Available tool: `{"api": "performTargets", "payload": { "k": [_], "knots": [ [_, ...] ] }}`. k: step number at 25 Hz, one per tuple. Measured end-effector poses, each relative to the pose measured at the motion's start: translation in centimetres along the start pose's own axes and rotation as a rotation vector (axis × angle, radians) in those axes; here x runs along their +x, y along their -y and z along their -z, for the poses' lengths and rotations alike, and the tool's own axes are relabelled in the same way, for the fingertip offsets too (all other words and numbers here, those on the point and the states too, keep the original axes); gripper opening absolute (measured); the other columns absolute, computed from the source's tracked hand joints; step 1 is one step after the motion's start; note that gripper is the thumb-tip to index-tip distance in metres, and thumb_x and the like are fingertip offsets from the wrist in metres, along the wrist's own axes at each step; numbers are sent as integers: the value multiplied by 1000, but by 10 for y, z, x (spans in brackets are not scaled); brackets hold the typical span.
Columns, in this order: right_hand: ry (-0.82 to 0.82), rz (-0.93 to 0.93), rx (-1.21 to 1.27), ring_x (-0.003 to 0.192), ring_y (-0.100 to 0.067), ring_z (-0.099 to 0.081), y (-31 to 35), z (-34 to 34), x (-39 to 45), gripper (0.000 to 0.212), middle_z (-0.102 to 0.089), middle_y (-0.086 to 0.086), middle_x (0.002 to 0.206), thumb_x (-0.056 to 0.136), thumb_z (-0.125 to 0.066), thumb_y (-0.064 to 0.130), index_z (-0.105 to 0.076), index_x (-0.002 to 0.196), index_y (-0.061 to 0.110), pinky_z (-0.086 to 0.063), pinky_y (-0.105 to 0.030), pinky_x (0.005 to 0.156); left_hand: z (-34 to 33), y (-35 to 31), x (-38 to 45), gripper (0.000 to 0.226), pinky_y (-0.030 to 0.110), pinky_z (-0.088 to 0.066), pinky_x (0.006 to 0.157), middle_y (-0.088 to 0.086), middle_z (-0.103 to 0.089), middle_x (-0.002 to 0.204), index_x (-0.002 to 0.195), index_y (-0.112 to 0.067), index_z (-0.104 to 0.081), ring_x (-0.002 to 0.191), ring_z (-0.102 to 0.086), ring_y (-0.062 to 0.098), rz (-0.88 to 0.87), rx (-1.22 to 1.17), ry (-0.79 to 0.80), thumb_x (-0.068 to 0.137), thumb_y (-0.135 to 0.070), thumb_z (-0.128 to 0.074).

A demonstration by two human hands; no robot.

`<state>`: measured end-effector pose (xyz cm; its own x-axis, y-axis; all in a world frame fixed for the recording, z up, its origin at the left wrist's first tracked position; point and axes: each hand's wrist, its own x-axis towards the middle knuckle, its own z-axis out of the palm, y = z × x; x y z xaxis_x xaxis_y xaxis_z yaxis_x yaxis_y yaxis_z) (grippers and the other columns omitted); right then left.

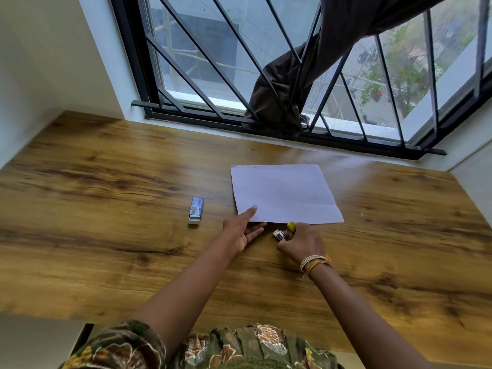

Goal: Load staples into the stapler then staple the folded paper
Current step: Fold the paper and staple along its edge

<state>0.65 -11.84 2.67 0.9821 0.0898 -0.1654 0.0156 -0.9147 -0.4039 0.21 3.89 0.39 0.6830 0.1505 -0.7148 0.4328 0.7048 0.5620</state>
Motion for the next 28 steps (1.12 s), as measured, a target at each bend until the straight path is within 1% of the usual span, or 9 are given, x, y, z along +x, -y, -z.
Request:
{"api": "performTargets", "payload": {
  "k": [3,5,8,10,15,18,21,25,28],
  "knots": [
    [-73,8,31,60,-22,-54,3,-5,1,22,-55,2,58,61,-68,31,-49,58,19,-29,-23,47,-4,4,0,21,29,-60,52,14,-67,87,100,0,-57,56,-70,22,15,39,20,84,-6,-70],
    [-119,17,52,58,-22,-52,5,-7,2,24,-53,2,56,63,-66,31,-46,57,19,-32,-24,51,-4,6,-1,17,28,-59,49,15,-67,86,97,0,-57,52,-70,20,43,70,49,85,-6,-69],
    [-156,54,67,56,-19,-49,9,-11,3,23,-52,3,57,67,-65,28,-45,62,19,-31,-24,52,-1,9,0,27,28,-58,50,17,-69,91,106,1,-57,61,-72,23,31,131,54,83,-6,-71],
    [-199,67,113,55,-20,-51,8,-16,3,21,-54,2,58,67,-66,28,-48,63,17,-36,-26,52,-1,12,2,33,29,-58,51,18,-70,95,110,1,-57,65,-73,24,-13,135,27,82,-5,-72],
    [-283,63,260,59,-17,-58,4,-22,-1,12,-63,2,64,72,-70,25,-61,71,17,-44,-26,56,-3,15,2,29,32,-60,56,17,-66,107,99,-4,-58,87,-69,31,-62,168,-41,77,-4,-76],
    [-248,8,383,62,-19,-61,5,-21,3,10,-65,1,63,73,-72,24,-68,72,15,-48,-30,59,-3,13,1,25,34,-61,59,15,-64,105,91,-9,-56,93,-67,32,-51,166,-38,77,-2,-75],
    [-153,-65,531,65,-24,-65,6,-24,6,15,-68,-5,64,71,-74,27,-71,70,13,-52,-36,61,-2,12,0,24,34,-61,61,14,-63,103,92,-9,-55,85,-66,28,-51,143,-34,79,0,-73],
    [-83,-100,628,65,-23,-62,5,-26,6,16,-70,-12,69,73,-75,26,-71,71,10,-49,-33,60,-4,15,0,29,33,-61,58,15,-65,104,101,-5,-56,78,-67,26,-79,136,-56,78,3,-72],
    [-44,-159,629,73,-23,-63,7,-23,5,20,-68,-7,74,76,-74,28,-68,82,10,-49,-33,65,-5,16,0,25,32,-60,55,12,-64,97,95,-7,-55,83,-66,27,-94,127,-81,79,4,-71]
  ]
}}
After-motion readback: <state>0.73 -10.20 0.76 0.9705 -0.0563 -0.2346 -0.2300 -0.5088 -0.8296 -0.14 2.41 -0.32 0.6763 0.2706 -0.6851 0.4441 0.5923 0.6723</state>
